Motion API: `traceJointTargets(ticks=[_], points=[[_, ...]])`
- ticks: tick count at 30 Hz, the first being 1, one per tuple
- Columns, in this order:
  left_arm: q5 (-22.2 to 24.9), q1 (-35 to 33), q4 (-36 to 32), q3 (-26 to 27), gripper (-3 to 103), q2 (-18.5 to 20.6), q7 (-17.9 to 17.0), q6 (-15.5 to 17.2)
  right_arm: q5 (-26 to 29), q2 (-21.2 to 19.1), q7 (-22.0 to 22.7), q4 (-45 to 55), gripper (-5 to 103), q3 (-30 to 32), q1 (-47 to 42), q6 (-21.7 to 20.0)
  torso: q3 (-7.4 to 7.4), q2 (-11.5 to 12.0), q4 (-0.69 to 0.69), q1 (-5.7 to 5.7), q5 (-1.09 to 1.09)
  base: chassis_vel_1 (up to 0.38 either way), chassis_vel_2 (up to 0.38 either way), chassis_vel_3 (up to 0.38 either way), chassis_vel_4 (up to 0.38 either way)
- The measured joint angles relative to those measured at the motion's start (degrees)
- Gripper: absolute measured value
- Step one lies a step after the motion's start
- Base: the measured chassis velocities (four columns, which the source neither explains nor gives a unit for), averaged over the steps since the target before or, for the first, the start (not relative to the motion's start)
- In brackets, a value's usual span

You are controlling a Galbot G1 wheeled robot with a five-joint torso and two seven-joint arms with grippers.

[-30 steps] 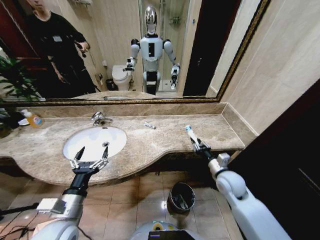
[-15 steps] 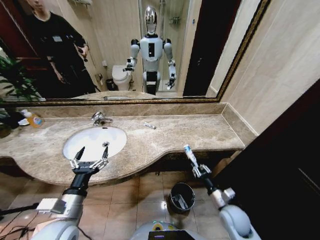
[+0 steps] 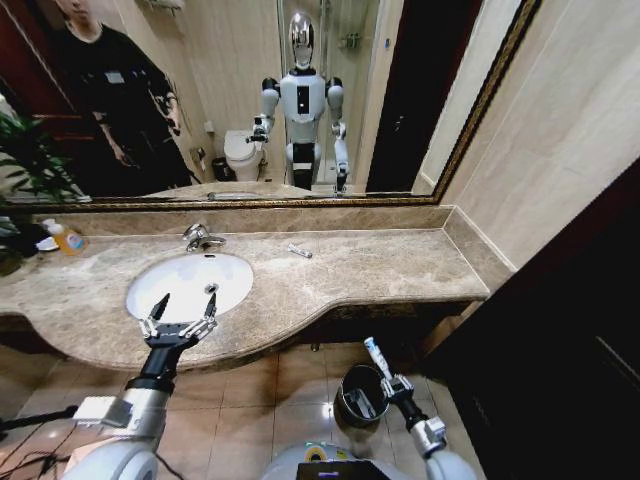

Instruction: Pick up the trash from the sink and place it in the trash bin.

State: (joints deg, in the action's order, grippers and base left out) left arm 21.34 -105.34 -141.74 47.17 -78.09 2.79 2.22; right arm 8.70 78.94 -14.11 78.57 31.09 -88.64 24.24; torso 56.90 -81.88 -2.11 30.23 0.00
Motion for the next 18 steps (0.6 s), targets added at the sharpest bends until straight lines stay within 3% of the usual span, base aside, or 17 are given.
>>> traceJointTargets(ticks=[7,18], points=[[0.0,0.0,0.0,0.0,100,0.0,0.0,0.0,-3.28,0.61,4.17,-10.56,26,-1.87,4.61,0.92,0.0,0.0,0.0,0.0,0.0,0.0,0.0,0.0,0.0],[0.0,0.0,-0.01,0.0,100,0.0,0.0,0.0,-5.69,1.98,5.08,-19.16,26,-2.36,6.75,2.61,0.0,0.0,0.0,0.0,0.0,0.0,0.0,0.0,0.0]])
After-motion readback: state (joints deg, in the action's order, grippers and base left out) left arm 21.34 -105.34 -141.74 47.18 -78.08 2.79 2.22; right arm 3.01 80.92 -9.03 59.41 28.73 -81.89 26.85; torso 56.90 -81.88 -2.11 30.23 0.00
